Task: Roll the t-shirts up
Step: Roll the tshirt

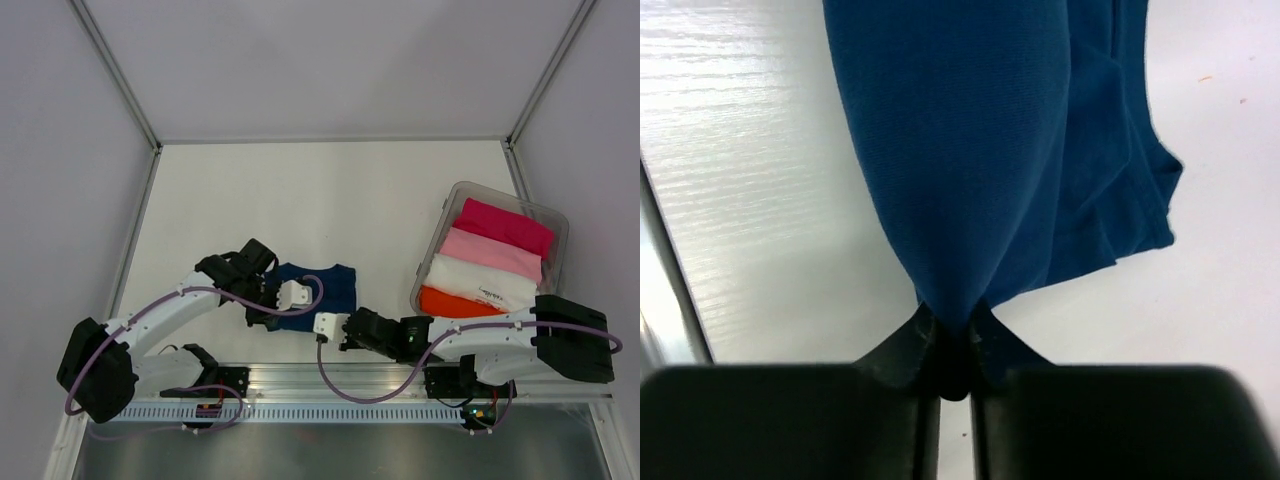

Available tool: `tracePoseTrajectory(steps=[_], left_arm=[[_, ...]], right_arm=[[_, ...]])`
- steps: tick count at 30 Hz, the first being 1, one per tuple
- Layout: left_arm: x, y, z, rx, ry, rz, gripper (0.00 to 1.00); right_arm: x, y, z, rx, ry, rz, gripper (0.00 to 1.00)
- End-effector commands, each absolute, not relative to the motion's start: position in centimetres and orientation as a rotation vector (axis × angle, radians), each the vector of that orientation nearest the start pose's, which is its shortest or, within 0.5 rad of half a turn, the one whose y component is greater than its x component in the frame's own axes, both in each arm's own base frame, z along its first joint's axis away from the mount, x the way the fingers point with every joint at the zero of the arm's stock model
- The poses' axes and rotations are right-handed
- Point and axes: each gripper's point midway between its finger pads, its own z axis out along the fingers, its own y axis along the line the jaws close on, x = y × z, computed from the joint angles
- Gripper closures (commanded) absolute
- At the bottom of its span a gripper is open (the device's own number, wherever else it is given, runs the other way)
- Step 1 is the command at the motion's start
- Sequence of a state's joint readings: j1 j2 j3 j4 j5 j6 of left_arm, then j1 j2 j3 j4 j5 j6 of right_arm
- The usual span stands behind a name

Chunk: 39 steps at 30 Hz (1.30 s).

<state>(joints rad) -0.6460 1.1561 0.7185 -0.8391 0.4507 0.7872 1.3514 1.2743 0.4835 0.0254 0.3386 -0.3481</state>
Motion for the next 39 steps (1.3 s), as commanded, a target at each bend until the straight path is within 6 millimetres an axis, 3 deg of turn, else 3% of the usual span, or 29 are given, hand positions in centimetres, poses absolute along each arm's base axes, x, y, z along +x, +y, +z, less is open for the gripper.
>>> tracePoseTrajectory(steps=[1,4,7,8,10,11,13,14,18,20,24,27,30,35,39], left_arm=[[12.4,-17.3,8.4,1.916,1.931,-0.741,0.98],[11.6,-16.8,8.6,1.929,1.953,-0.811,0.98],[11.3,-16.3,8.8,1.932,1.968,-0.866,0.98],[11.0,-16.0,8.8,1.945,1.991,-0.889,0.98],[11.0,-15.8,9.0,1.959,1.991,-0.909,0.98],[10.8,-15.6,8.9,1.963,2.017,-0.930,0.98],[10.8,-15.4,8.9,1.970,2.019,-0.946,0.98],[11.0,-15.3,8.9,1.973,2.027,-0.941,0.98],[12.0,-15.0,8.4,1.951,2.082,-0.927,0.96],[12.9,-15.0,8.1,1.931,2.119,-0.910,0.92],[14.9,-15.1,7.7,1.831,2.230,-0.872,0.83],[15.9,-15.0,7.2,1.787,2.276,-0.828,0.57],[16.2,-14.9,7.4,1.760,2.280,-0.824,0.45],[17.3,-15.7,9.2,1.699,2.202,-0.832,0.29],[17.3,-17.0,9.5,1.570,2.222,-0.912,0.26]], right_arm=[[13.0,29.3,6.4,-1.605,1.615,0.252,0.89],[11.6,29.5,7.5,-1.648,1.632,0.412,1.00],[11.6,29.2,8.6,-1.634,1.699,0.553,1.00],[10.6,29.8,9.2,-1.636,1.715,0.674,1.00],[10.8,29.4,9.2,-1.603,1.788,0.780,1.00],[9.6,29.7,9.4,-1.602,1.814,0.895,1.00],[9.6,29.6,8.8,-1.568,1.885,0.970,1.00],[8.7,29.7,8.8,-1.573,1.904,1.056,1.00],[9.7,29.6,7.3,-1.420,2.087,1.157,1.00],[11.1,29.2,6.9,-1.337,2.133,1.157,1.00],[13.6,28.9,6.7,-1.134,2.224,1.210,1.00],[14.9,28.2,6.1,-1.052,2.299,1.217,1.00],[15.5,28.1,5.3,-1.039,2.338,1.207,1.00],[16.4,28.1,5.4,-0.988,2.354,1.238,1.00],[16.7,27.8,5.5,-0.980,2.356,1.235,1.00]])
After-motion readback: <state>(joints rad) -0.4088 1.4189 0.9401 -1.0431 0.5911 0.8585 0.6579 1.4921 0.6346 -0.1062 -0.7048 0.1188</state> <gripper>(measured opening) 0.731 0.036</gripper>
